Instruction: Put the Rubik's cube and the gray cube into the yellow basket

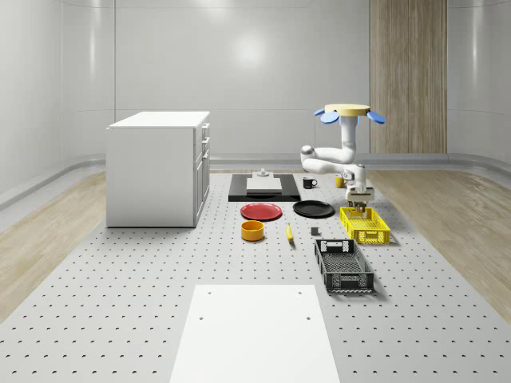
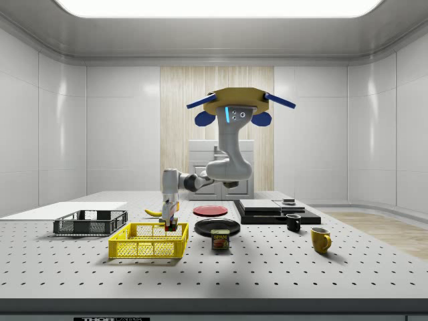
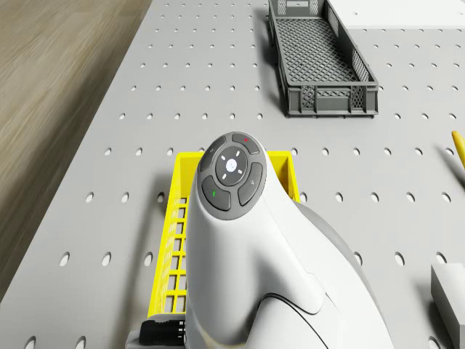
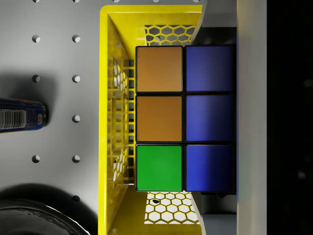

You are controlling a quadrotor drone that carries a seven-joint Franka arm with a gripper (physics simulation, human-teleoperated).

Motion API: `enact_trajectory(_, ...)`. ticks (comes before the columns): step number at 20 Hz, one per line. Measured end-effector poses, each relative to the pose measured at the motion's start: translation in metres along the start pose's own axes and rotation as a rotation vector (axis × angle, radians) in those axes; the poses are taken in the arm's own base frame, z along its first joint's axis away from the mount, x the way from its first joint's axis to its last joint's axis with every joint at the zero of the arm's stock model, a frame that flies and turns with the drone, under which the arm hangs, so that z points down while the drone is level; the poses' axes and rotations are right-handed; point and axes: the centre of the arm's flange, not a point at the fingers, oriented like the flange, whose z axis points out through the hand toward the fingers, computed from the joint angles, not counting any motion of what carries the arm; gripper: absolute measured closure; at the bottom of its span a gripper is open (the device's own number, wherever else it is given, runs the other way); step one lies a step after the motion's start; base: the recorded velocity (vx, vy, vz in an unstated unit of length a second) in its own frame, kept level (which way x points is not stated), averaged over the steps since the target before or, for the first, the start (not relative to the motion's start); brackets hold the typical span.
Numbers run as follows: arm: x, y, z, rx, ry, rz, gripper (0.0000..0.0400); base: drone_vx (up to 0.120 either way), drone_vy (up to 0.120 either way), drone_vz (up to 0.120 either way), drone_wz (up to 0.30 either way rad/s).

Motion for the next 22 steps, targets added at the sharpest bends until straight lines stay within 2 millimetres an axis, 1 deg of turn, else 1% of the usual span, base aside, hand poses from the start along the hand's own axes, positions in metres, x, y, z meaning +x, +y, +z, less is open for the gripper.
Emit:
enact_trajectory(4,0.000,0.000,0.011,0.000,0.000,0.000,0.0075,0.000,0.000,0.000,0.000)
enact_trajectory(18,0.000,0.000,0.068,0.000,0.000,0.000,0.0075,0.000,0.000,0.000,0.000)
enact_trajectory(19,0.000,0.000,0.071,0.000,0.000,0.000,0.0069,0.000,0.000,0.000,0.000)
enact_trajectory(22,0.000,0.000,0.075,0.000,0.000,0.000,0.0033,0.000,0.000,0.000,0.000)
